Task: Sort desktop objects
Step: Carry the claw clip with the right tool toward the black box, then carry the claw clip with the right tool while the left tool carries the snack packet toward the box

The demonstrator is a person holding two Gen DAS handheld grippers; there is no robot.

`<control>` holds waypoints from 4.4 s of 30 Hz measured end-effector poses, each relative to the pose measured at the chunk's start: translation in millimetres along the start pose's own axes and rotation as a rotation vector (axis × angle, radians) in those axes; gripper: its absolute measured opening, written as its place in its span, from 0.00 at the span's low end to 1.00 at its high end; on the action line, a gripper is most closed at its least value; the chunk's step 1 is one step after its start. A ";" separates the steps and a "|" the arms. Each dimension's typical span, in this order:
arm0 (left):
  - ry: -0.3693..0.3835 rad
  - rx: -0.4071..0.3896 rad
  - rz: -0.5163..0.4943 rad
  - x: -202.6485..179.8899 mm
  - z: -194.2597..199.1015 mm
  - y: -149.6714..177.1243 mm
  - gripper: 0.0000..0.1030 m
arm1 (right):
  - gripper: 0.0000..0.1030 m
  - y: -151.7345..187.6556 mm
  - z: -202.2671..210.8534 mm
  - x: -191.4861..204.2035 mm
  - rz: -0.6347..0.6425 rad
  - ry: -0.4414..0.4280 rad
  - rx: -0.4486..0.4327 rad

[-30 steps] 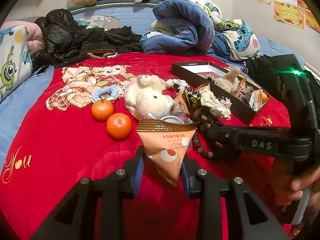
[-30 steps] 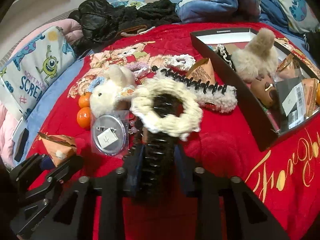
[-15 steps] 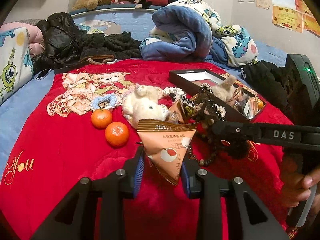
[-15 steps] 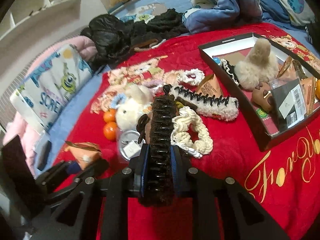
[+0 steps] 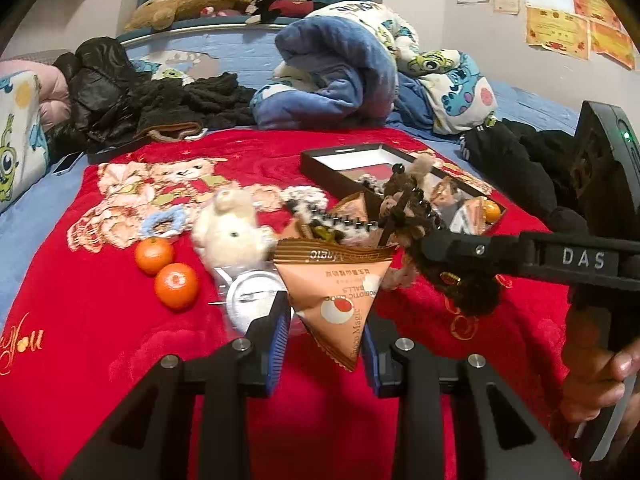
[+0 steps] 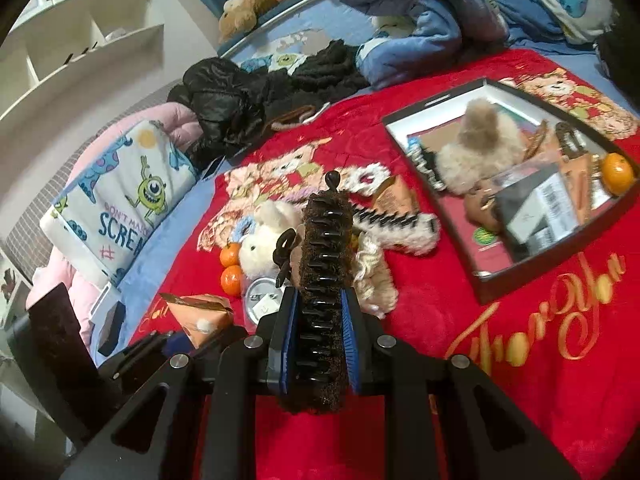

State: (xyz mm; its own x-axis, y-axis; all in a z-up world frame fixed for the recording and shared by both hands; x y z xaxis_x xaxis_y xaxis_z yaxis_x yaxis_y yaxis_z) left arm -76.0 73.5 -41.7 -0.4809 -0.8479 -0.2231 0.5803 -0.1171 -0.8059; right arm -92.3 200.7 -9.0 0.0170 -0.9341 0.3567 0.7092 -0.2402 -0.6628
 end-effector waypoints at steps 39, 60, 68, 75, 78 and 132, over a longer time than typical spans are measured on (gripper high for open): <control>0.255 0.066 -0.171 -199.1 -88.4 1.8 0.32 | 0.20 -9.3 131.6 -181.2 -0.230 0.217 -0.176; 0.186 0.004 -0.104 -162.6 -96.3 -30.9 0.32 | 0.18 -29.9 98.5 -151.6 -0.187 0.171 -0.192; 0.160 0.017 -0.099 -152.4 -107.2 -32.4 0.32 | 0.16 -39.5 71.5 -152.5 -0.163 0.159 -0.142; 0.179 0.047 -0.099 -158.7 -91.9 -8.9 0.32 | 0.18 -10.1 62.0 -161.8 -0.091 0.232 -0.056; 0.188 0.066 -0.089 -162.2 -92.5 -3.3 0.32 | 0.18 1.0 53.7 -165.4 -0.083 0.261 -0.011; 0.142 0.076 -0.041 -145.7 -93.7 -23.8 0.32 | 0.26 -28.1 60.1 -151.4 -0.123 0.231 -0.110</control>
State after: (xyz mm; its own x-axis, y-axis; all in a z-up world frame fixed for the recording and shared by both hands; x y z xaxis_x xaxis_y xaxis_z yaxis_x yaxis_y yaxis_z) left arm -81.4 248.2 -41.3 -0.5901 -0.7609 -0.2700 0.6038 -0.1940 -0.7731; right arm -72.4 364.8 -4.9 -0.2339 -0.9287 0.2879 0.6148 -0.3706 -0.6962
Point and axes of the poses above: each gripper's, at about its wrist camera, not at the fingertips, and z roughly against the way its jaws point, x to its left, y to its underside, the point moved 7 cm from there along -z, roughly the way its jaws point, and after that the axes turned 10 degrees about y, right-handed, at the moved point
